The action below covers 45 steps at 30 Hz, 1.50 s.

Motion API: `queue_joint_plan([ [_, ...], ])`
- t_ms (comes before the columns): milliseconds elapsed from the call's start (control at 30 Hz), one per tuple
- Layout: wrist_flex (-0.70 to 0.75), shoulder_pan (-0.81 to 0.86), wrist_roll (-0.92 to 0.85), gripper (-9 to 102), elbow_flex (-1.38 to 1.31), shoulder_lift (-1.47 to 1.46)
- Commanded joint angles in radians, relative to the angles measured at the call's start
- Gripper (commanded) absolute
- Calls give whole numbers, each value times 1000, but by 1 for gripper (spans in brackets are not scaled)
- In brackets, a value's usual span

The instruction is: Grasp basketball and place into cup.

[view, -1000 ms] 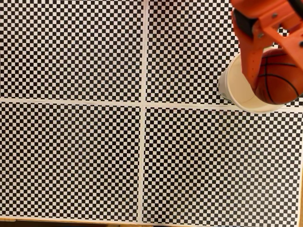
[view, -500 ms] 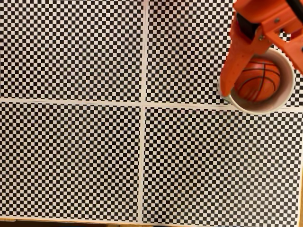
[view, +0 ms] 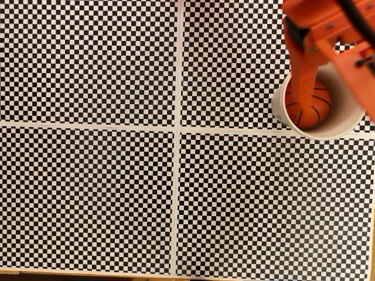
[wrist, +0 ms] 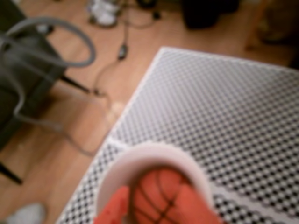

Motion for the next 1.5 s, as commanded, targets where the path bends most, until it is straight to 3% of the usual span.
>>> queue_joint_plan([
  [0,-14,52,-18,0,-26,26],
  [600,-71,430,-264,0,-34,167],
  [767,-164,511,-344,0,172,368],
  [1233,-155,621,-440,0,588,839],
  [1467,-152,634,-446,0,721,939],
])
